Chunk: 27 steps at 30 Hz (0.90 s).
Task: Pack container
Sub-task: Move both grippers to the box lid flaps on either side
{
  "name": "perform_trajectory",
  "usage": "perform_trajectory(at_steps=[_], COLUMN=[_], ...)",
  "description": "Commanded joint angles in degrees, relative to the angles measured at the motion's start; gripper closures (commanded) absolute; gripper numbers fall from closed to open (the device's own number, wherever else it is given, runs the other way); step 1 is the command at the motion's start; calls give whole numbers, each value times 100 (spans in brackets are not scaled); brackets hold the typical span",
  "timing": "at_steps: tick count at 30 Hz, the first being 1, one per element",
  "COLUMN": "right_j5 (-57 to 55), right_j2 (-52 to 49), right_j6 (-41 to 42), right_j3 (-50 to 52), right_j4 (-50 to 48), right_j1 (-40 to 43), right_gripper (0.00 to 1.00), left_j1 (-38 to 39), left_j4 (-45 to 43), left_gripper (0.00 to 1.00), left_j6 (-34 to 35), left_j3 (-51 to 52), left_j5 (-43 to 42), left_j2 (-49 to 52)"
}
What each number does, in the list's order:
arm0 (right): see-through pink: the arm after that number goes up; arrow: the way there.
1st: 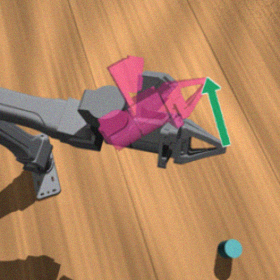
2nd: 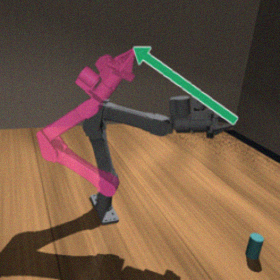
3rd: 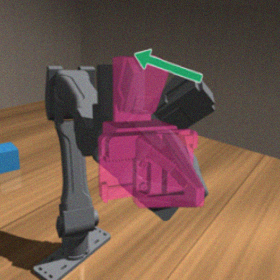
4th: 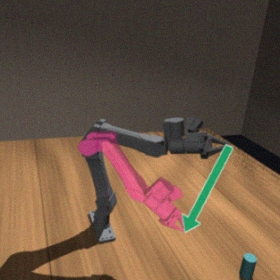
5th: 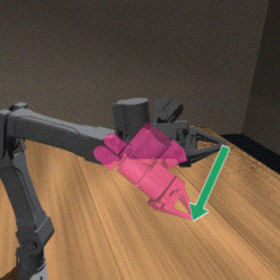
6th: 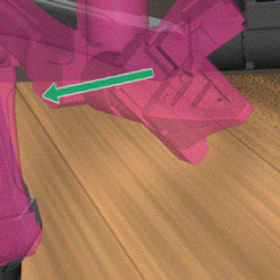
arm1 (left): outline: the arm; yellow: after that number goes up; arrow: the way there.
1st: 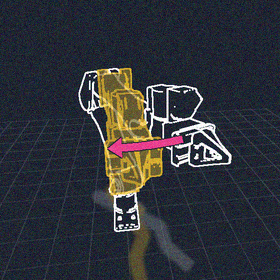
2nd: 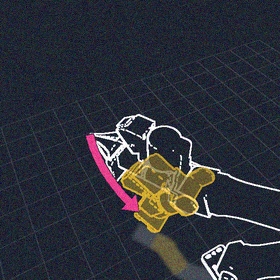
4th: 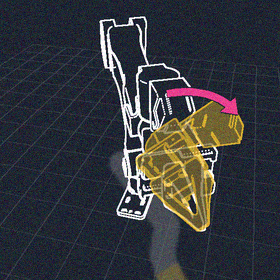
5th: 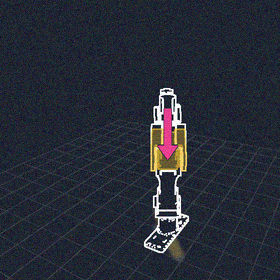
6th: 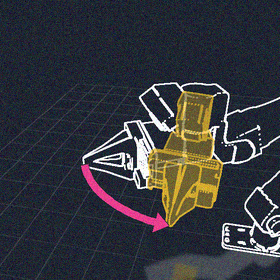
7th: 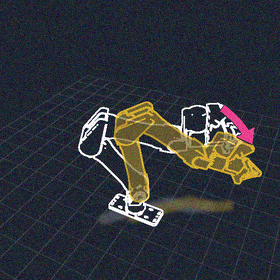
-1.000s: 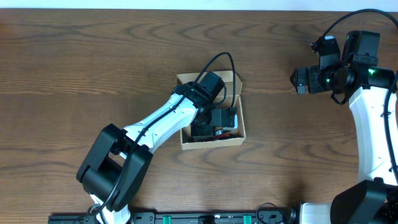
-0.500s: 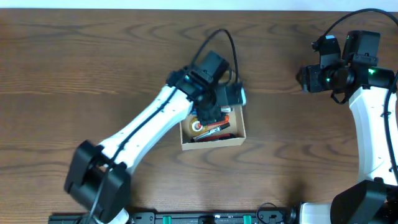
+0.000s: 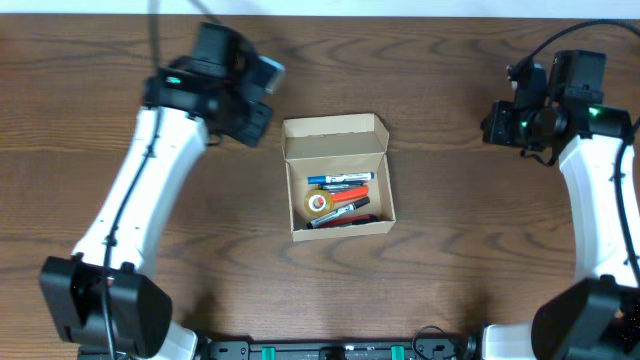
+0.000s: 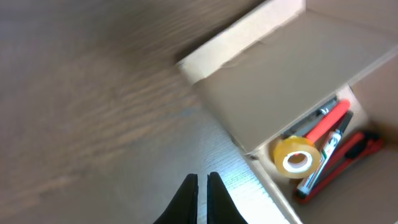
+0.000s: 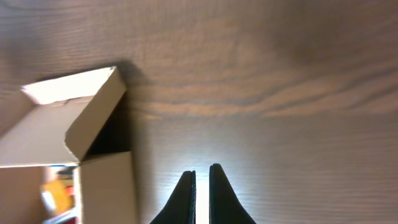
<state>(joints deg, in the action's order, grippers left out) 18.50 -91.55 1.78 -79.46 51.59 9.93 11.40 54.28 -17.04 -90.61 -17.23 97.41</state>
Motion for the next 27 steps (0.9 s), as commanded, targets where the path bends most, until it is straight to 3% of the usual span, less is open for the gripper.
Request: perform_trajectory(at_steps=[1,10,21,27], right_j5=[625,1943,2269,2551], right_j2=[-459,-1770,-2527,-2623], right_j6=[767,802,787,1137], right_j3=[-42,-39,-39,-39], right_j4=[94,133,-17,-286], right_j1=[15,4,-404,-750], right_gripper=[99,99,99,99], left_j1=[-664,-1569,-1598,-1598], left_j4=[31,-520,-1075,-1235], left_gripper=[94,94,94,94], left_j6=[426,645,640,634], left_j3=[245,1217,1438,1438], left_j5=[-1440,-3023,-4581,-4889], left_j2=[76,538,1875,2400])
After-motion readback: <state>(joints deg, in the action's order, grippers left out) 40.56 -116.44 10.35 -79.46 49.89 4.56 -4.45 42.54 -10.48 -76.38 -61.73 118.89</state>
